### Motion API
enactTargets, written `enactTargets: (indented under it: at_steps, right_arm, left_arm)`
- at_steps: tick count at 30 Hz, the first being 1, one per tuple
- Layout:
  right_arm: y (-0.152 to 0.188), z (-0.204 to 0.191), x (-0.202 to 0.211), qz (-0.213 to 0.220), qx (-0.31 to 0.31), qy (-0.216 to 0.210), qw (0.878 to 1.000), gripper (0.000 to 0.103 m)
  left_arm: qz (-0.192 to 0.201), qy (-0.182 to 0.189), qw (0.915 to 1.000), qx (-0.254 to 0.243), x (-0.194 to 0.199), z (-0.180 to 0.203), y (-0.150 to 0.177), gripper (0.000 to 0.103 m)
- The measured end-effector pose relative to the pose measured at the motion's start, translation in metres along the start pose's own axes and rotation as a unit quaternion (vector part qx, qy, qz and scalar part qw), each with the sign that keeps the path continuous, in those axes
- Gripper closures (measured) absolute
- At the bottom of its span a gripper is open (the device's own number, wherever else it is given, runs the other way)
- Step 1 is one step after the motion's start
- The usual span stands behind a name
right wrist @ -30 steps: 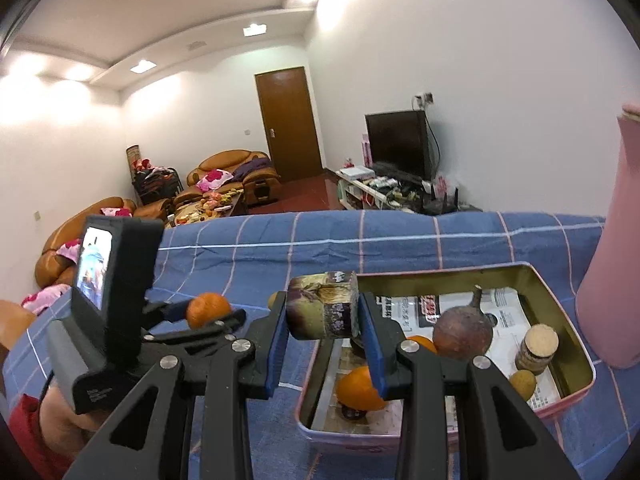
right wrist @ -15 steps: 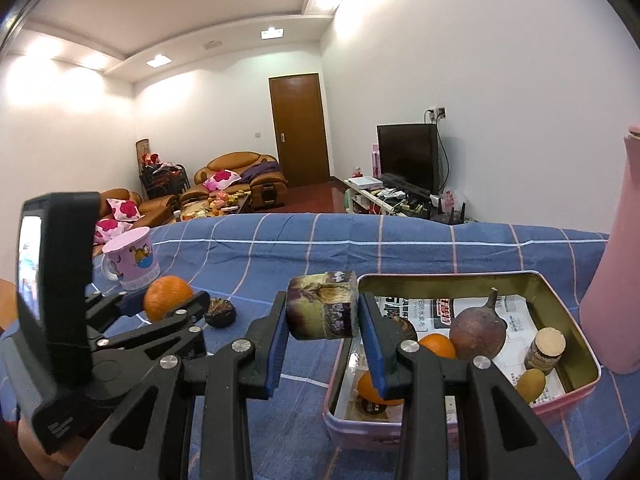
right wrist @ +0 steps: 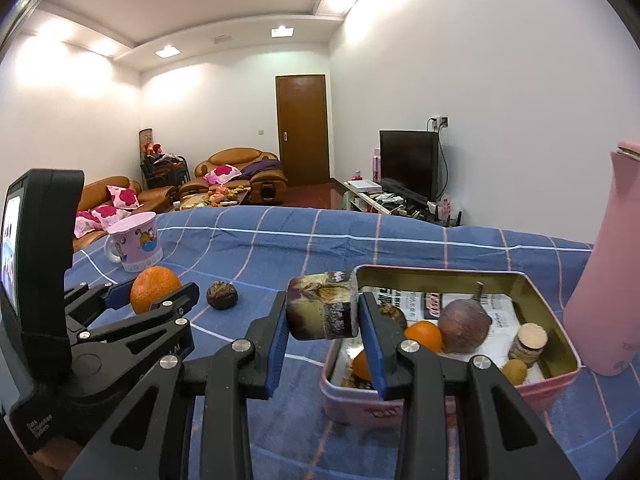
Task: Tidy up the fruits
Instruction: 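Carry the wrapped cake and orange into the tin box and open both tools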
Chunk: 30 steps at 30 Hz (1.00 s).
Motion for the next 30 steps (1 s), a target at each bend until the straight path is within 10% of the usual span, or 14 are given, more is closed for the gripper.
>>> enactTargets:
  at_steps: [30]
  right_arm:
    - [0.016,0.107,0.035,0.01,-0.051,0.074,0.996,0.067]
  left_arm:
    - [0.013,0.079,0.9958,-0.044,0.019,0.098,0.012,0.055]
Point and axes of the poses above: each gripper's, at about its wrist camera, not at the fingertips, and x roughly against the way its jaws point, z to its right, y to its underside, the point moved 1 cm from there along -x, roughly the way its jaws point, and after that the axes turned 8 degrees about x, right-handed, at the moved point
